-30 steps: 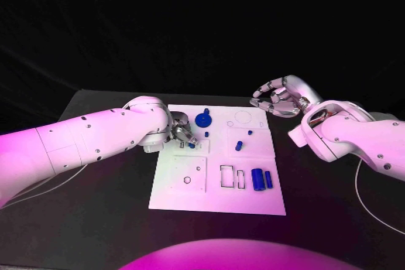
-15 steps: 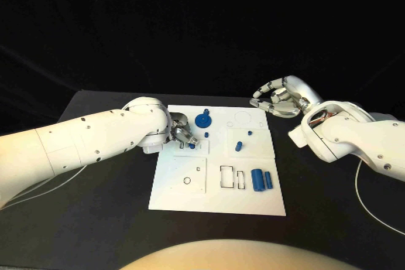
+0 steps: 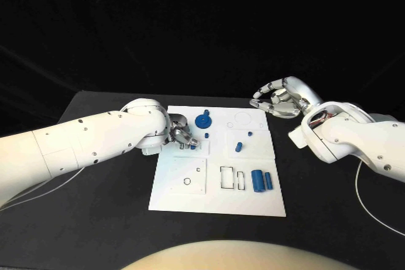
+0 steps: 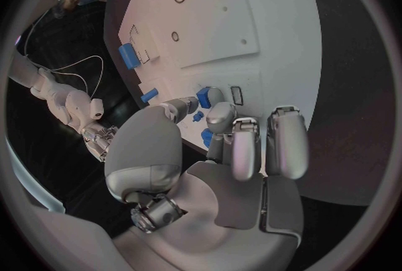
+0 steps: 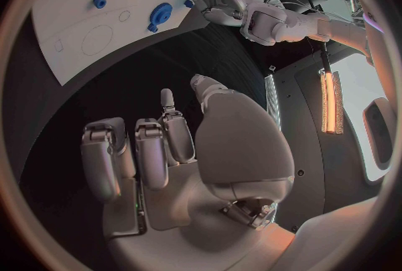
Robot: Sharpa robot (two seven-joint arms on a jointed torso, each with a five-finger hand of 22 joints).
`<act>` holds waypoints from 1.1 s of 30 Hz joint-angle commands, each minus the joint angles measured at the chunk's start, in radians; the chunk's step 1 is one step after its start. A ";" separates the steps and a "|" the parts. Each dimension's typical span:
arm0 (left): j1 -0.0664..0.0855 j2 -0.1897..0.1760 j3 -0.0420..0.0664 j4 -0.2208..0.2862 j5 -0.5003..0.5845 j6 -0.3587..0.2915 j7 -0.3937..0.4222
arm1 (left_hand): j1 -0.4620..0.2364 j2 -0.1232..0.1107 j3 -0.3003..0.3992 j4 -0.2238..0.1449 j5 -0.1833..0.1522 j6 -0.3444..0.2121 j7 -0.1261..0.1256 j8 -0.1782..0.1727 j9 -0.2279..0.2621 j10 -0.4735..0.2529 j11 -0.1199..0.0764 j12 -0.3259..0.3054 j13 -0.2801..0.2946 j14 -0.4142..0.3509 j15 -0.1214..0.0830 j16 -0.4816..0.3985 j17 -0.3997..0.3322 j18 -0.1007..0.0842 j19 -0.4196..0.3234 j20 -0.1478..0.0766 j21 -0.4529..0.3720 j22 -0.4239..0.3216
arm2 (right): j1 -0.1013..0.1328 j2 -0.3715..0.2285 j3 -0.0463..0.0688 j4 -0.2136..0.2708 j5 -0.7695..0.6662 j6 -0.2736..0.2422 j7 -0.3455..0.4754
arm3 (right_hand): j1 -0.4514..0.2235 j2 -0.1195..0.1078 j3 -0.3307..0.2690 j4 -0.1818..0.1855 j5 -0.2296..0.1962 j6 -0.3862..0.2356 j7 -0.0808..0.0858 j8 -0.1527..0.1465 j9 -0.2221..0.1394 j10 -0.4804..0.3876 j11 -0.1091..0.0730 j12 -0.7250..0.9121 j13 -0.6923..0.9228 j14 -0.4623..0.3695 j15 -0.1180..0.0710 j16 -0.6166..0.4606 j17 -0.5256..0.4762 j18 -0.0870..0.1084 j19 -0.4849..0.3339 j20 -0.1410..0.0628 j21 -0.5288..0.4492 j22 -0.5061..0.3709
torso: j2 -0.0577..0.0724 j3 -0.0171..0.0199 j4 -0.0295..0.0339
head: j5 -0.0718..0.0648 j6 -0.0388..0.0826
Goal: Assemble the parts on the task board
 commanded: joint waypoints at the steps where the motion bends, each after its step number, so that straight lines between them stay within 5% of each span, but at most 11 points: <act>1: 0.000 -0.003 0.005 0.010 0.014 -0.010 0.000 | -0.002 -0.002 -0.026 0.013 -0.004 0.002 0.004 0.008 -0.002 0.007 -0.002 0.005 -0.001 0.104 -0.008 0.006 0.263 -0.007 0.006 0.002 0.005 0.000 | -0.001 0.001 0.000 0.000 -0.009 0.000 -0.001 | -0.013 -0.001 -0.006 0.000 -0.004 -0.005 0.000 0.005 0.001 0.000 -0.005 -0.002 0.104 0.092 -0.007 -0.004 0.224 -0.003 0.097 -0.005 -0.007 0.252 | -0.001 0.0005 0.0006 | 0.001 0.001; 12: 0.004 -0.034 0.041 0.039 0.020 -0.033 0.002 | 0.007 -0.004 -0.055 0.025 -0.012 -0.005 0.004 0.007 -0.007 -0.001 -0.002 -0.003 -0.015 0.104 -0.008 0.005 0.263 -0.006 0.004 0.000 0.002 -0.003 | -0.004 0.001 0.000 -0.005 -0.009 -0.004 -0.001 | -0.024 0.001 -0.010 0.001 -0.004 -0.007 0.000 0.007 0.002 0.000 -0.005 -0.003 0.103 0.092 -0.007 -0.004 0.223 -0.003 0.097 -0.005 -0.007 0.252 | -0.001 0.0007 0.0012 | 0.003 0.007; 18: 0.031 -0.061 0.057 0.048 0.046 -0.062 0.007 | 0.042 -0.005 -0.080 0.024 -0.007 -0.025 0.012 -0.002 -0.016 -0.029 0.004 -0.030 -0.053 0.099 -0.003 -0.004 0.245 -0.003 -0.002 -0.001 -0.007 -0.017 | -0.006 0.001 0.000 -0.008 -0.010 -0.003 -0.002 | -0.025 0.001 -0.010 0.001 -0.004 -0.007 0.000 0.007 0.002 0.000 -0.005 -0.002 0.104 0.092 -0.007 -0.004 0.223 -0.003 0.097 -0.005 -0.006 0.252 | 0.000 0.0001 0.0007 | 0.007 0.013; 20: 0.045 -0.066 0.059 0.036 0.077 -0.072 0.012 | 0.101 -0.004 -0.095 0.022 -0.003 -0.074 0.035 -0.032 -0.034 -0.145 0.025 -0.163 -0.227 0.088 0.013 -0.023 0.211 0.009 -0.030 0.008 -0.047 -0.084 | -0.006 0.001 0.000 -0.009 -0.011 -0.003 -0.001 | -0.025 0.002 -0.010 0.000 -0.004 -0.007 0.000 0.007 0.003 0.001 -0.005 -0.002 0.104 0.092 -0.007 -0.005 0.223 -0.003 0.097 -0.005 -0.006 0.252 | -0.001 0.0001 0.0007 | 0.007 0.018; 22: 0.054 -0.066 0.061 0.023 0.099 -0.079 0.017 | 0.137 -0.005 -0.110 0.026 -0.002 -0.097 0.051 -0.049 -0.047 -0.217 0.041 -0.245 -0.329 0.081 0.028 -0.036 0.189 0.018 -0.050 0.019 -0.077 -0.131 | -0.006 0.000 0.000 -0.010 -0.011 -0.003 -0.001 | -0.025 0.002 -0.010 0.000 -0.004 -0.007 0.000 0.007 0.003 0.000 -0.005 -0.002 0.104 0.092 -0.007 -0.005 0.223 -0.003 0.097 -0.005 -0.006 0.252 | 0.000 0.0003 -0.0004 | 0.008 0.022; 26: 0.075 -0.058 0.062 -0.033 0.132 -0.083 0.034 | 0.167 -0.005 -0.136 0.028 -0.006 -0.179 0.092 -0.126 -0.097 -0.259 0.076 -0.274 -0.359 0.072 0.056 -0.052 0.163 0.021 -0.060 0.044 -0.095 -0.156 | -0.007 0.000 0.000 -0.011 -0.011 -0.002 -0.001 | -0.025 0.002 -0.010 0.000 -0.004 -0.007 0.000 0.007 0.003 0.000 -0.005 -0.002 0.104 0.092 -0.007 -0.004 0.223 -0.003 0.097 -0.006 -0.006 0.252 | 0.001 0.0004 -0.0012 | 0.009 0.028; 33: 0.097 -0.029 0.063 -0.112 0.097 -0.063 0.048 | 0.171 -0.004 -0.166 0.030 -0.016 -0.179 0.102 -0.158 -0.132 -0.248 0.085 -0.264 -0.369 0.081 0.066 -0.036 0.188 0.016 -0.043 0.057 -0.074 -0.118 | -0.008 0.002 0.000 -0.015 -0.010 -0.001 -0.001 | -0.024 0.003 -0.010 -0.001 -0.003 -0.007 0.000 0.008 0.003 0.000 -0.005 -0.002 0.104 0.092 -0.007 -0.004 0.223 -0.003 0.097 -0.006 -0.007 0.252 | 0.002 -0.0010 0.0012 | 0.008 0.031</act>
